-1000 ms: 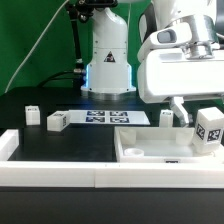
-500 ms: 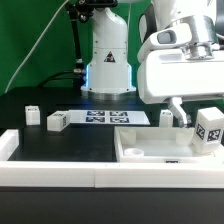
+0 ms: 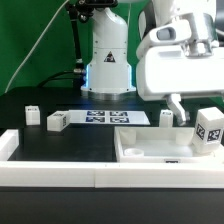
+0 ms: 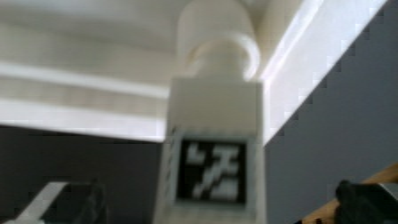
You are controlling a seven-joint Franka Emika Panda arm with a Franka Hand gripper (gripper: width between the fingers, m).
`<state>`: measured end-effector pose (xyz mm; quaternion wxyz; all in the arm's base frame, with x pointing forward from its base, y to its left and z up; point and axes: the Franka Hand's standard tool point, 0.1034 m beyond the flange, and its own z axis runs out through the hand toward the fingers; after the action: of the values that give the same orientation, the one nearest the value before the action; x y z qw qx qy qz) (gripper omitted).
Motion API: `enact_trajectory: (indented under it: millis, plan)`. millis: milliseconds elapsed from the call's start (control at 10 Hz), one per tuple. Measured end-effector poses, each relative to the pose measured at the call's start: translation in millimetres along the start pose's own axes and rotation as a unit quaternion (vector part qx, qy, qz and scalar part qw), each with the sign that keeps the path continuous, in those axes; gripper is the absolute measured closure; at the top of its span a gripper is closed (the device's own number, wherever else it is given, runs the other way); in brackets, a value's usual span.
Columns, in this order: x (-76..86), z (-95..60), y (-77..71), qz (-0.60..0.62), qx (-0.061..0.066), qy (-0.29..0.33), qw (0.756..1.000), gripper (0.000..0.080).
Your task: Assemble one leg
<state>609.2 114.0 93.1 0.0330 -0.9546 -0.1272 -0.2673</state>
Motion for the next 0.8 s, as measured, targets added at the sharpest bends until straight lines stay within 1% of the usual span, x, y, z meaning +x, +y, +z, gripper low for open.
enact_trajectory:
  millis: [100, 200, 300, 400, 500, 600, 700, 800]
  plan:
    - [6.3, -6.4, 3.4, -0.001, 0.002, -0.015, 1.000, 0.0151]
    - [5.4, -4.6, 2.4, -0.001, 0.001, -0.008, 1.000, 0.0151]
    - [1.8, -2.9, 1.0, -0.001, 0.004, -0.019, 1.000, 0.0151]
    - [-2.9, -2.0, -3.0, -0.001, 0.016, -0.074, 0.997, 0.0151]
    - [4.8, 0.9, 4.8, 0.004, 0.021, -0.110, 0.994, 0.0151]
    - [7.4, 2.7, 10.3, 0.007, 0.024, -0.136, 0.990, 0.0151]
    - [8.0, 3.3, 12.1, 0.009, 0.034, -0.186, 0.982, 0.0151]
    - [14.2, 6.1, 13.2, 0.010, 0.042, -0.217, 0.975, 0.0151]
